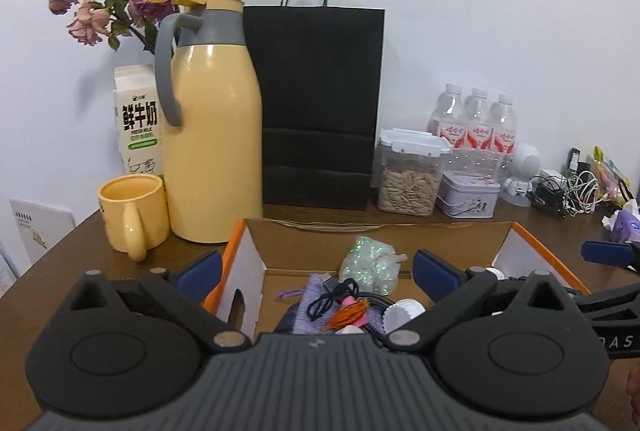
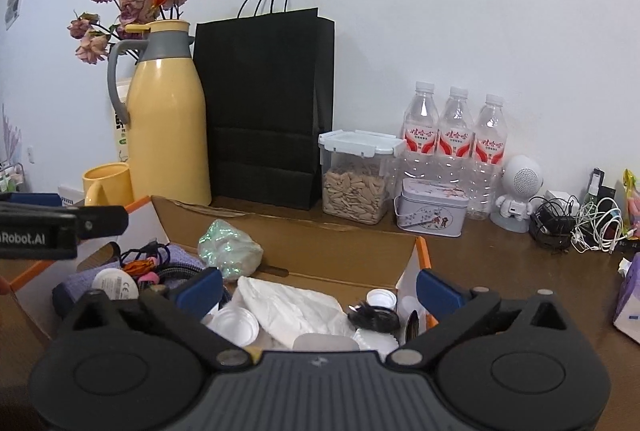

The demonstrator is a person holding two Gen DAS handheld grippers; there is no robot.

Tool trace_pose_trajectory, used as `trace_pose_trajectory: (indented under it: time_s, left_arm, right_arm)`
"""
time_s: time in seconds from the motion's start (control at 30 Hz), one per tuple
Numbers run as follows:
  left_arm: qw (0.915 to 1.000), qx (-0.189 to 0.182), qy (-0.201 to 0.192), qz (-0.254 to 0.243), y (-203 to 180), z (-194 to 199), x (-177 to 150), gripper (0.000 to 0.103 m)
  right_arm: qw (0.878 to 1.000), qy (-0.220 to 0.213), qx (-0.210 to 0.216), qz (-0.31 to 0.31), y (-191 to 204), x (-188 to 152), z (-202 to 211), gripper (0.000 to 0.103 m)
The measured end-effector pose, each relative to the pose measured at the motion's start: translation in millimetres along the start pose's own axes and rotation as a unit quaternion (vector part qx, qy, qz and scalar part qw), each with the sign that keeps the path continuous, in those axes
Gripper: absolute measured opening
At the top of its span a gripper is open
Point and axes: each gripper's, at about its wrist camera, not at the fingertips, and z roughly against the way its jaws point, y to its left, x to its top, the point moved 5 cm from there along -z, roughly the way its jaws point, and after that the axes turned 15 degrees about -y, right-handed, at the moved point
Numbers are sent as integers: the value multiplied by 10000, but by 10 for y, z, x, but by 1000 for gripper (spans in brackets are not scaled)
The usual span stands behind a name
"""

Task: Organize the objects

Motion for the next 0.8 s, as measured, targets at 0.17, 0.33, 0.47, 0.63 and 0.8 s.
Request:
trace_pose_trajectory:
  time_s: [0.17,0.33,0.47,0.63,0.8]
  left_arm:
    - [10000,-35,-7,-35,-14,47,27,103]
    - [9998,-87,-67,-137,-42,202,90,103]
    - [9997,-146,-39,-195,-44,389,138,103]
    - [9993,-258,39,-259,-4,691,183,103]
    - [9990,-248,98,-367,57,1039,158,103]
  right_arm:
    - [10000,-33,-8,56,29,29,55,103]
    - [9999,-8,-91,67,45,78,179,103]
    - [9999,-39,-57,103,88,121,376,103]
    - [9999,-44,-13,101,166,184,691,103]
    - [10000,26,21,16,259,155,1051,103]
